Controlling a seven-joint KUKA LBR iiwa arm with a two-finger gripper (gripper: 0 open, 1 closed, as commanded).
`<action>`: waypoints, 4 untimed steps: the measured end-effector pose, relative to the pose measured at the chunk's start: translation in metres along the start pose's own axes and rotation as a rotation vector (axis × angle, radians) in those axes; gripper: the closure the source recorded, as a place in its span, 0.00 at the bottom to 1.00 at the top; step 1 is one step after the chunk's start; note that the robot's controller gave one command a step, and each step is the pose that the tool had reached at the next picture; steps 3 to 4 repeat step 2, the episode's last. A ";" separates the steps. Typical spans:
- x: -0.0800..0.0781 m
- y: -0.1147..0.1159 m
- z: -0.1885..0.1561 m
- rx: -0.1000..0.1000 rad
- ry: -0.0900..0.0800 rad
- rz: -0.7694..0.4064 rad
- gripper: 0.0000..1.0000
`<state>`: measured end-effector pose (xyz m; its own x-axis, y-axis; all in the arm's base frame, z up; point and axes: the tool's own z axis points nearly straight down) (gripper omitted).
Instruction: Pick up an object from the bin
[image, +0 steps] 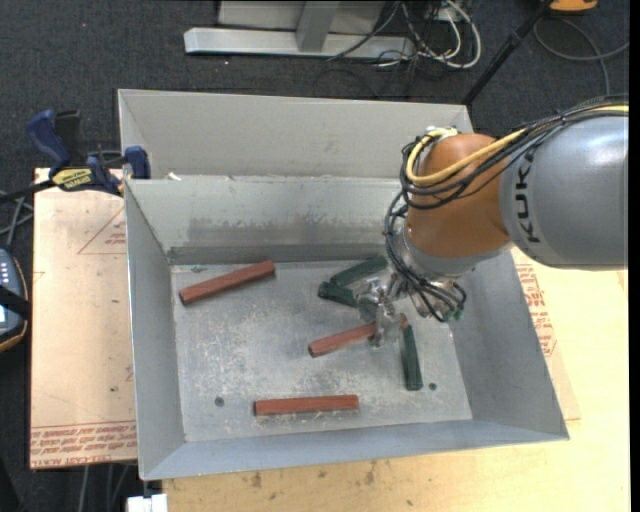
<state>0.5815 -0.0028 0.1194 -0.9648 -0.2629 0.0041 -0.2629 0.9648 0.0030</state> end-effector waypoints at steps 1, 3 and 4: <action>0.013 0.017 -0.069 0.001 -0.002 -0.014 1.00; -0.004 0.006 -0.097 0.003 -0.009 0.000 1.00; -0.004 0.006 -0.097 0.003 -0.009 0.000 1.00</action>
Offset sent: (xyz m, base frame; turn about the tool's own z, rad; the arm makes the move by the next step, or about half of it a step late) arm 0.0080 0.0018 0.1013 0.0036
